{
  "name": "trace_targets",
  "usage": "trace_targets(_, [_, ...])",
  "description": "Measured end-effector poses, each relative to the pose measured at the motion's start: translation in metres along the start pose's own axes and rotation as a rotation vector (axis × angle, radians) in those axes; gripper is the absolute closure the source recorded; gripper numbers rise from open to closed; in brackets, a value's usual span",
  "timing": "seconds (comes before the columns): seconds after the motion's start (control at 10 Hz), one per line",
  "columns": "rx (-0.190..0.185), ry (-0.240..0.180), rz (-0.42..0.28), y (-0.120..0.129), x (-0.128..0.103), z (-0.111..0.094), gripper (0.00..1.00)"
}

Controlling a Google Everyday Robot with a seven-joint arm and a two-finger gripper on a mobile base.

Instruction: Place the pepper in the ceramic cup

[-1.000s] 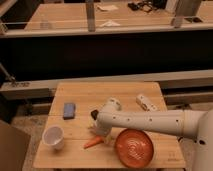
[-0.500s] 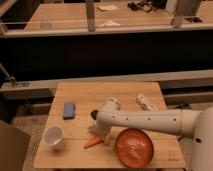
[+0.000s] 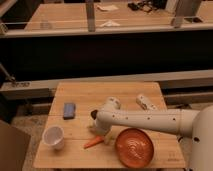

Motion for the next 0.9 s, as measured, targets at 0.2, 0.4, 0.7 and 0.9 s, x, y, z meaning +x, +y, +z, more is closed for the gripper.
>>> trace_targets(0.2, [0.0,-0.001,0.001,-0.0004,0.0016,0.0008,0.25])
trace_targets(0.4, [0.0,-0.001,0.001,-0.0001,0.0019,0.0006,0.38])
trace_targets(0.7, [-0.001,0.001,0.006,0.002,0.0037,-0.0022,0.42])
trace_targets(0.9, [-0.002,-0.001,0.005,0.0026,0.003,-0.0041,0.42])
